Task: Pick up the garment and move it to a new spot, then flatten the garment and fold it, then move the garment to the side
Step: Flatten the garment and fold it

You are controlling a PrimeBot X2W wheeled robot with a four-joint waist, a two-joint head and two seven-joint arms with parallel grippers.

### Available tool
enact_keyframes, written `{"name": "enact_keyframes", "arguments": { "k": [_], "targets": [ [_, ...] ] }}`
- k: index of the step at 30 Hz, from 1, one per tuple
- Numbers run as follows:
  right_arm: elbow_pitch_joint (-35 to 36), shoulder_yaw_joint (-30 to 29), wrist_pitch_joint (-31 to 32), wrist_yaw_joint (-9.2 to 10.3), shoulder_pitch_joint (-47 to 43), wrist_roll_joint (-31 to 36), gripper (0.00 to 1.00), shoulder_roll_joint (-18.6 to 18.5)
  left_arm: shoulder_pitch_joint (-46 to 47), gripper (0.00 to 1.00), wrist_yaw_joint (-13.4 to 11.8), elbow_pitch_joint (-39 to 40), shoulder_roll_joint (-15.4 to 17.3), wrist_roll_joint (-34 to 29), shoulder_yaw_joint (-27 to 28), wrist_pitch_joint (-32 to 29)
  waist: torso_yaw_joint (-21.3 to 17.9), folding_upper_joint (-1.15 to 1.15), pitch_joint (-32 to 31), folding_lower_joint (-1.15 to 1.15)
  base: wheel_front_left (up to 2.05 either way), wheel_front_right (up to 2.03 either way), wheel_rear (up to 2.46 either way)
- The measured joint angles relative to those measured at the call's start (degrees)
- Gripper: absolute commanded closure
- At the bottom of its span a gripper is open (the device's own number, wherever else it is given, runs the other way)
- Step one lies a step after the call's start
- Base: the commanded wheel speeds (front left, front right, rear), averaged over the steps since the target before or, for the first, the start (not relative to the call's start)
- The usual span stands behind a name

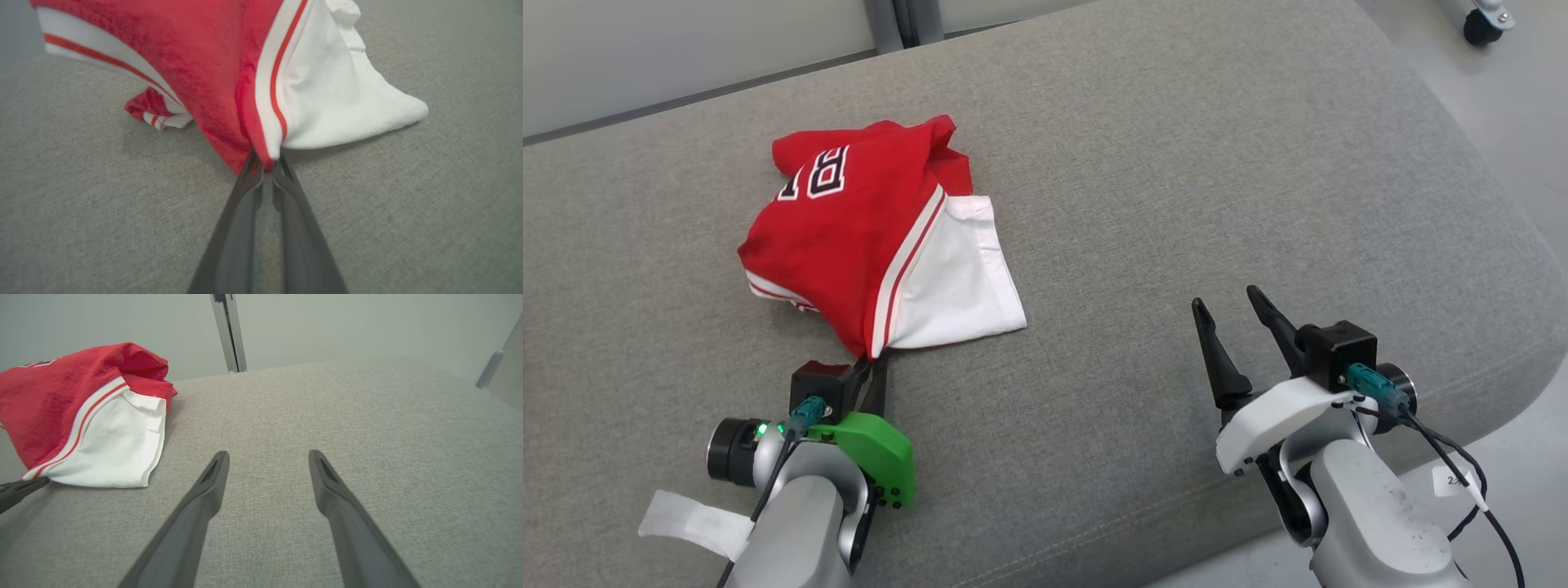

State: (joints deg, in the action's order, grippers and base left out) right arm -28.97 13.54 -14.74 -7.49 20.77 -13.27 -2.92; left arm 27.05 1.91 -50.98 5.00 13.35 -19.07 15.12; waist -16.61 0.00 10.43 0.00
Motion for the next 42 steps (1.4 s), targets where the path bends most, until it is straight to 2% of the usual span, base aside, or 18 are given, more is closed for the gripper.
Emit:
{"name": "enact_keyframes", "arguments": {
  "k": [6, 16, 26, 31, 35, 42],
  "targets": [
    [-0.2, -0.4, -0.1, 0.0, -1.0, 0.1, 0.0, -0.1, -2.5, 1.0, -0.2, 6.5, 0.0, -1.1, 0.3, 0.0, 2.8, 0.0, -1.0, 0.0, 0.0, 0.0, 0.0],
    [-0.7, 0.4, 0.0, 0.0, -2.7, -0.1, 0.0, -0.1, -7.6, 1.0, -1.2, 14.0, 1.9, -2.2, 0.7, 0.0, 9.7, 0.0, -3.5, 0.0, 0.0, 0.0, 0.0],
    [-1.3, 1.2, 0.3, 0.0, -4.1, -0.5, 0.0, 0.0, -13.7, 1.0, -3.0, 22.0, 5.7, -1.2, 2.2, -3.4, 15.6, 0.0, -6.3, 0.0, 0.0, 0.0, 0.0],
    [-1.3, 1.6, 0.5, 0.0, -4.0, -0.5, 0.0, 0.0, -17.5, 1.0, -3.5, 24.4, 7.1, 0.5, 3.0, -6.5, 16.7, 0.0, -7.1, 0.0, 0.0, 0.0, 0.0],
    [-1.4, 1.7, 0.9, 0.0, -4.0, -0.6, 0.0, 0.0, -19.6, 1.0, -3.4, 24.2, 6.8, 2.0, 3.3, -8.0, 16.5, 0.0, -7.0, 0.0, 0.0, 0.0, 0.0],
    [-1.4, 1.5, 1.5, 0.0, -4.0, -0.7, 0.0, -0.4, -19.8, 1.0, -3.1, 19.6, 6.1, 3.6, 3.5, -6.7, 16.5, 0.0, -6.8, 0.0, 0.0, 0.0, 0.0]
  ]
}}
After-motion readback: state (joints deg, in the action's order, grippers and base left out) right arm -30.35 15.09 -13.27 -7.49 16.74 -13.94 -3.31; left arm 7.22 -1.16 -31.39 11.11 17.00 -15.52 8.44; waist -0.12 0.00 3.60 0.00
